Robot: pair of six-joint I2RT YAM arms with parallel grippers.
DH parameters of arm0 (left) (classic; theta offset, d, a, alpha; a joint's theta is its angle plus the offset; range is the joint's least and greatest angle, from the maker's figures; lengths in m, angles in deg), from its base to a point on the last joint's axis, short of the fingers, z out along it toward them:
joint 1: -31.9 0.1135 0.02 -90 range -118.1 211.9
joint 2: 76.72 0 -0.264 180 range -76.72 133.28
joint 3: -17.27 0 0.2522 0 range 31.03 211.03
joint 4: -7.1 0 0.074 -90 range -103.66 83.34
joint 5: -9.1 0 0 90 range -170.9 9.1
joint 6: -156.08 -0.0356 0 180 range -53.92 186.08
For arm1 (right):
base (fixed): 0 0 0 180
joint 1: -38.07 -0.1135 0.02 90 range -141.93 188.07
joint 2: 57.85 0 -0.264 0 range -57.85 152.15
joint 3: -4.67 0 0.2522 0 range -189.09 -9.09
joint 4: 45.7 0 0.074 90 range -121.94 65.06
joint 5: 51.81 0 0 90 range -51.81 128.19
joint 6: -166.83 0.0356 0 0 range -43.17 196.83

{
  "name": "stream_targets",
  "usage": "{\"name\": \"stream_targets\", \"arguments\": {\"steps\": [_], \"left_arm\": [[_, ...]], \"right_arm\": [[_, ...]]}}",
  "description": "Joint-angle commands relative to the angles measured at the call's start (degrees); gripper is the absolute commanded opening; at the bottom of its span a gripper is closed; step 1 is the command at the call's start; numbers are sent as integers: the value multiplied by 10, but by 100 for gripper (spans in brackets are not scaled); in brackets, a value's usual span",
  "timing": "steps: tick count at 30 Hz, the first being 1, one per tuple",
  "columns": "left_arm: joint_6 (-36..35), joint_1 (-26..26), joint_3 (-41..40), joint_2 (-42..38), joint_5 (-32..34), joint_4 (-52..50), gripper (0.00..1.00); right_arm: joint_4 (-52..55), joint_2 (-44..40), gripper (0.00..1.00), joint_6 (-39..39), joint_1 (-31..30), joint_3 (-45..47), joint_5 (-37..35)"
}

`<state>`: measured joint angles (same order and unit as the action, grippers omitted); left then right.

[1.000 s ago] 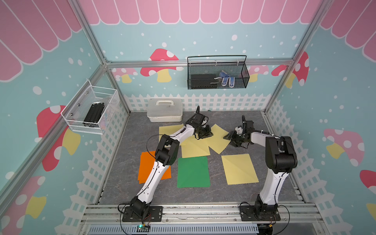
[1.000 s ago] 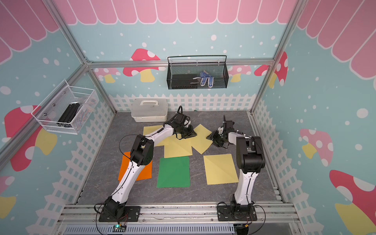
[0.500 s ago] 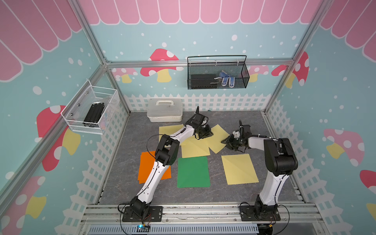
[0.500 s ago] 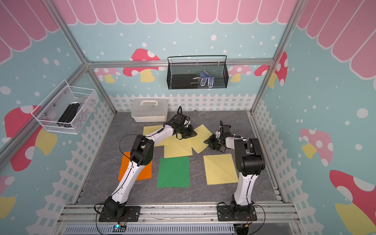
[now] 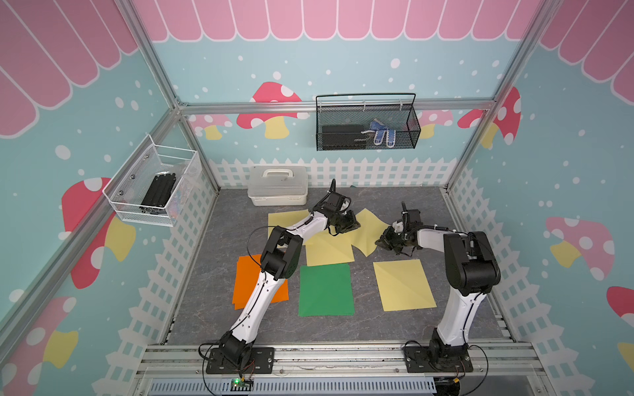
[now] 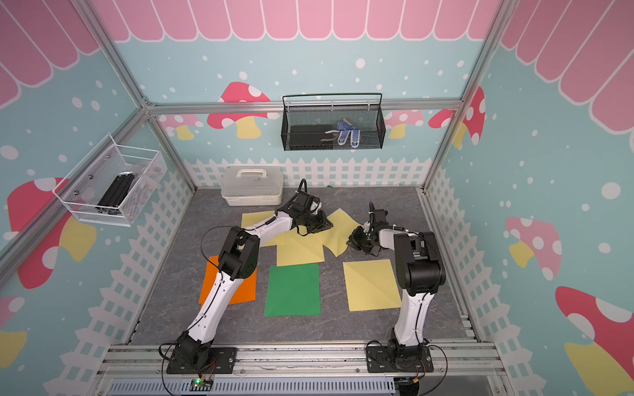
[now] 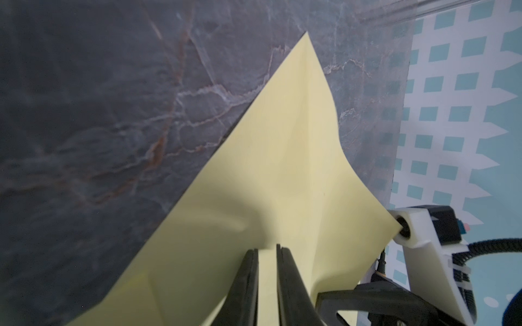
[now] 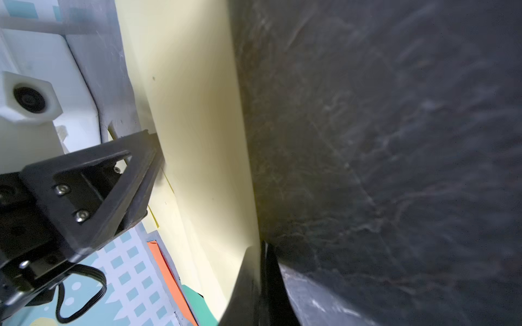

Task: Sort the scattered colored papers by color
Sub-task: Pick up the colored paper from the center of the board.

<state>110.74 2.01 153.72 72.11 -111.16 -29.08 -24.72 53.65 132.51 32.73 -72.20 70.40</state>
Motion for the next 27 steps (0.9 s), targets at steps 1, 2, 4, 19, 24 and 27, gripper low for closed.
{"name": "stream_targets", "arguments": {"steps": [1,2,4,19,24,27], "left_arm": [[-47,-2,-36,-43,19,-10,22],[-64,0,-39,-57,20,-5,23],[-84,8,-39,-77,21,-4,27],[-107,57,-106,-133,-45,71,35],[-99,60,-133,-145,-50,100,35],[-93,61,-147,-152,-58,115,35]], "right_arm": [[53,2,0,-42,-3,-33,7],[76,0,0,-62,-3,-46,11],[124,-10,0,-100,-3,-70,7],[411,-89,0,-324,-3,-209,-39],[486,-157,0,-367,-10,-198,-79],[514,-213,0,-380,-10,-172,-79]]}}
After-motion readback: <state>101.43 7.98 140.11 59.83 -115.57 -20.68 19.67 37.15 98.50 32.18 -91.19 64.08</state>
